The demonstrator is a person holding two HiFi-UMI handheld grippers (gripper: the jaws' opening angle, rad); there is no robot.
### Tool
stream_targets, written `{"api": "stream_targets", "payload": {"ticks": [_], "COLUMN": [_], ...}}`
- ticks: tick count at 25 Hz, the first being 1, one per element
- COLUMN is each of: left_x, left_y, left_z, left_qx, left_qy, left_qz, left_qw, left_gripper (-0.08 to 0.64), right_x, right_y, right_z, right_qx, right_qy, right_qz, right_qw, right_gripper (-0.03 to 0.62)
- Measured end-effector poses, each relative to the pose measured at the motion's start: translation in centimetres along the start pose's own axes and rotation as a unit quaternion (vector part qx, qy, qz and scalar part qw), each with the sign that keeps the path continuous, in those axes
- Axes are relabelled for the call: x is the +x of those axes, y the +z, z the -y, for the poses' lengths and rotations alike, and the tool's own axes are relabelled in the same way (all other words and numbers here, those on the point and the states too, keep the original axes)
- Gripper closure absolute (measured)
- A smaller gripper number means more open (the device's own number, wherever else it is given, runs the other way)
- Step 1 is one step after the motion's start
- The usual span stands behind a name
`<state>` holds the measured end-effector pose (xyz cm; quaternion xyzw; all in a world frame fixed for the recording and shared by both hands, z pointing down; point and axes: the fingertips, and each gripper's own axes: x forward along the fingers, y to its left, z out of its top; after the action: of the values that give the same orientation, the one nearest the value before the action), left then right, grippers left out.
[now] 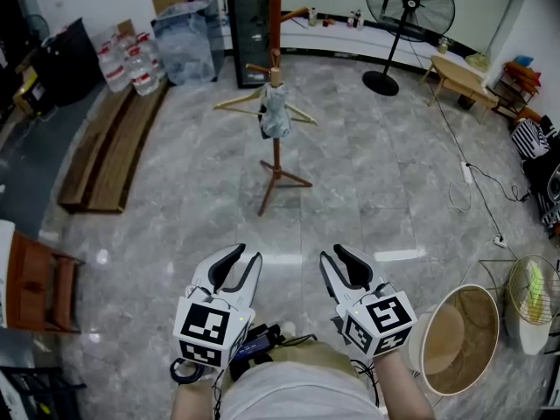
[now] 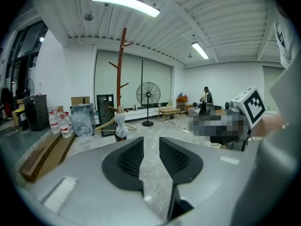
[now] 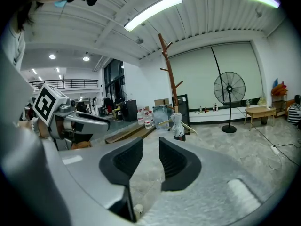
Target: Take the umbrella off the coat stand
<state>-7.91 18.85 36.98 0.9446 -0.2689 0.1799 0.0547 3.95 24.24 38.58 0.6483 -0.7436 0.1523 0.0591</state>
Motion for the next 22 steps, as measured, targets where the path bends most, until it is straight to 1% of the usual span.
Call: {"api": "stream_targets", "payload": {"ticks": [7,12,22], "left_x": [0.8,2.0,6.3], "left_y": [0.6,1.3,2.6], "left_z": [-0.3,-1.1,-3.5], "left_qx": [0.005,-0.004,-0.002], "left_qy": [-0.003,-0.008,-0.021], "left_qz": [0.003,0.01,0.001], "left_qw": [1.0,0.9999,0.9998], "left_gripper": [0.454,0.455,0.459], "right_x": [0.1,0.6,4.1], "right_y": [0.3,0.7,2.3], "right_z": [1.1,2.0,4.4], "right_qx": [0.004,-0.002,-0.015], "right_qy": [-0.01,-0.02,-0.031], "right_qz": [0.004,0.003,-0.003], "right_qw": [1.0,1.0,0.999], "right_gripper": [0.486,0.486,0.486]}}
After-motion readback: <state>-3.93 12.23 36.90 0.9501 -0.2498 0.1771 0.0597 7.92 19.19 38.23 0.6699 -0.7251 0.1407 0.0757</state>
